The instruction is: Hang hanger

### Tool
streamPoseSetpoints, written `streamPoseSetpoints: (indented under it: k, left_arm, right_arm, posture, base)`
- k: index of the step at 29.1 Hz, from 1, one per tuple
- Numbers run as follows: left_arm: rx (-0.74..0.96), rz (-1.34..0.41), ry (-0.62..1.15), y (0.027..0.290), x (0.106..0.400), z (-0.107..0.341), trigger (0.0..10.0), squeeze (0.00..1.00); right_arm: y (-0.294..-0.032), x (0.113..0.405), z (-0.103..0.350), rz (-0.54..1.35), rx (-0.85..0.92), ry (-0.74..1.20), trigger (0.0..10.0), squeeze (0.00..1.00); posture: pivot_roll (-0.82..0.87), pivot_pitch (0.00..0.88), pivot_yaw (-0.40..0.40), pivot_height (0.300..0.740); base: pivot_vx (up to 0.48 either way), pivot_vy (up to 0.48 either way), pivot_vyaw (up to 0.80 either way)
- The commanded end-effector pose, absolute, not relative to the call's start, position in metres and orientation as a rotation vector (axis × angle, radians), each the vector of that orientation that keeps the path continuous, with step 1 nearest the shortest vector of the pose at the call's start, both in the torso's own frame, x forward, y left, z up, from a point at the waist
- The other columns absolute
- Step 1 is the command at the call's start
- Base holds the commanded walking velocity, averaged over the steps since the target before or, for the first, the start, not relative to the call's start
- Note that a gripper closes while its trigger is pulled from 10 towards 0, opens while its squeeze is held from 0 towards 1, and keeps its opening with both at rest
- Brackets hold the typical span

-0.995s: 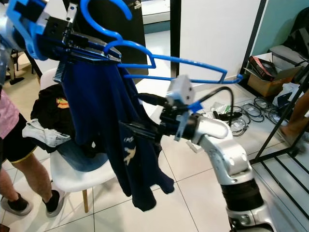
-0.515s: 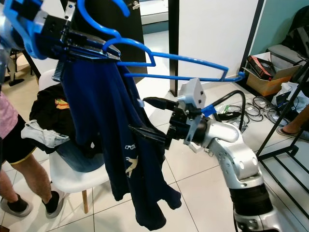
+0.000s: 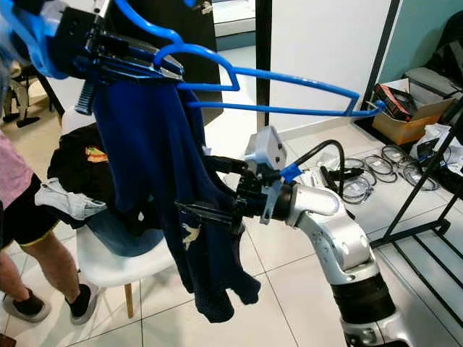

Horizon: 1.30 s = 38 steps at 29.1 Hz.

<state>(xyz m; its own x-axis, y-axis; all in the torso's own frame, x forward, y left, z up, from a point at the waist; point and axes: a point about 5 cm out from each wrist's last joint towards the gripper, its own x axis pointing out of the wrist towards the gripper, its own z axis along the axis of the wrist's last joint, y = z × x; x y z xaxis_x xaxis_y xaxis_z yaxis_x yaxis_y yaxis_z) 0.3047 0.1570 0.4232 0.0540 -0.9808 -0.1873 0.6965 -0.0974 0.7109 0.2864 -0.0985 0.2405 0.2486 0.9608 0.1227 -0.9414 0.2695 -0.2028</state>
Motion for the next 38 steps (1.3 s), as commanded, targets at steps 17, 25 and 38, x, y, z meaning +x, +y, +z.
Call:
streamPoseSetpoints:
  k: [17, 25, 38]
  left_arm:
    - [0.812, -1.532, -0.509, 0.157, 0.297, 0.433, 10.0, 0.0]
    - [0.815, -1.545, -0.517, 0.154, 0.296, 0.434, 10.0, 0.0]
    - [0.813, -1.549, -0.526, 0.151, 0.296, 0.434, 10.0, 0.0]
  right_arm:
    - [-0.112, 0.276, 0.244, 1.341, -0.078, -0.249, 10.0, 0.0]
    - [-0.097, 0.276, 0.237, 1.384, -0.1, -0.215, 10.0, 0.0]
    - [-0.084, 0.283, 0.214, 1.366, -0.234, -0.063, 10.0, 0.0]
  posture:
    - [0.05, 0.0, 0.082, 0.74]
    - [0.05, 0.0, 0.081, 0.74]
    - [0.05, 0.0, 0.08, 0.74]
  base:
    - [0.0, 0.0, 0.0]
    - [0.0, 0.0, 0.0]
    - [0.0, 0.0, 0.0]
